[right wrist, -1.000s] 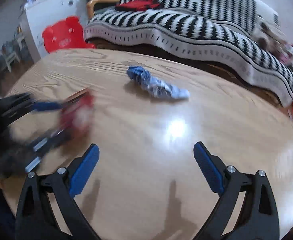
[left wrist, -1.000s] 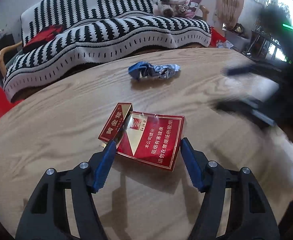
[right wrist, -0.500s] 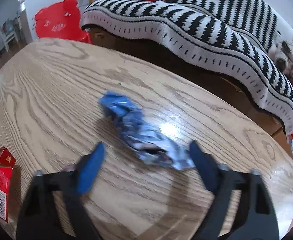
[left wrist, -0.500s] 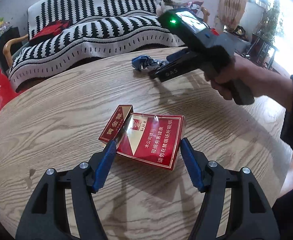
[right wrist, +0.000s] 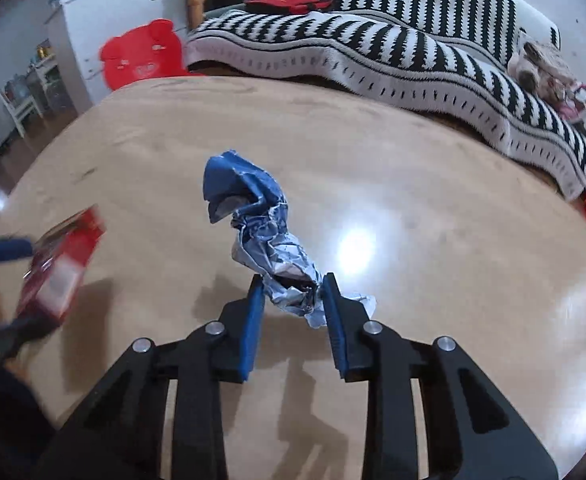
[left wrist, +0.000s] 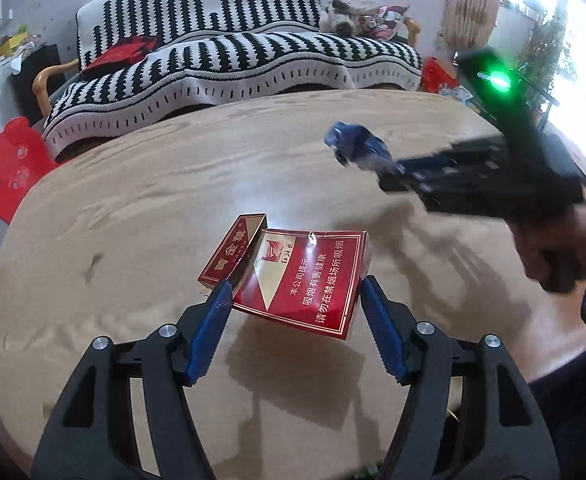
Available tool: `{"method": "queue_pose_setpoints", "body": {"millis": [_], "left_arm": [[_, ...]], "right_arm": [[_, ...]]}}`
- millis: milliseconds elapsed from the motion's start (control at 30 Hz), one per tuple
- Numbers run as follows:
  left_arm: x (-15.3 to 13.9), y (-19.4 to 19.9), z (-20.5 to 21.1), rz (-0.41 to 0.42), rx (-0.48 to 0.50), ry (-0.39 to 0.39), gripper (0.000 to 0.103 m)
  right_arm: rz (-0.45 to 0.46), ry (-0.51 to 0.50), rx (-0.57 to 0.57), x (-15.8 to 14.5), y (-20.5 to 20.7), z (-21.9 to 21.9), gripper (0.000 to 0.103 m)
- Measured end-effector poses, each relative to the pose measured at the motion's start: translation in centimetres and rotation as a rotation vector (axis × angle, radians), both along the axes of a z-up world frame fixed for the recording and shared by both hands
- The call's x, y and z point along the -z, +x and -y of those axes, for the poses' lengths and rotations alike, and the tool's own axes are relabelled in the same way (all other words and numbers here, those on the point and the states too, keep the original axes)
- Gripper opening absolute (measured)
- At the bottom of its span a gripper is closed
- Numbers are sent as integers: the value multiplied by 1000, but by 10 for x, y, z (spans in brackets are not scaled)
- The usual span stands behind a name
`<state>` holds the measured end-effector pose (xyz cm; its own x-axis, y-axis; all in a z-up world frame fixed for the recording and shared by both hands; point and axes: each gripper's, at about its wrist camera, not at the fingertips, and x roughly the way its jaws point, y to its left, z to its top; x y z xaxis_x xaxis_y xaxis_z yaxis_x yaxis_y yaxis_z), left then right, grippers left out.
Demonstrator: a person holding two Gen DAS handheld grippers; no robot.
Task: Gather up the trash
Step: 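Grasp the red cigarette box with the left tool while the right tool grasps the blue-silver foil wrapper, then carry the red box and foil wrapper over the bin and open both tools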
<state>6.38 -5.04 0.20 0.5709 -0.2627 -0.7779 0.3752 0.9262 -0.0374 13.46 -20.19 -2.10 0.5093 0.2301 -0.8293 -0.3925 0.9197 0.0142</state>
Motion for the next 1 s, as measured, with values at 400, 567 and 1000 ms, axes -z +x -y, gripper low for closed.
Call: {"method": "queue_pose_setpoints", "body": {"millis": [400,567,1000], "left_arm": [[19,-144,2,-35,65,-4,65],[36,-175,4,-108,106,-66,65],[118,-191,11,-425,118,-136,65]], "right_arm": [[-62,113,-1,-3,-222,0,30],[-152,147,33,23,-273,5,30],[-379,190,78,81,-303,6,30]]}}
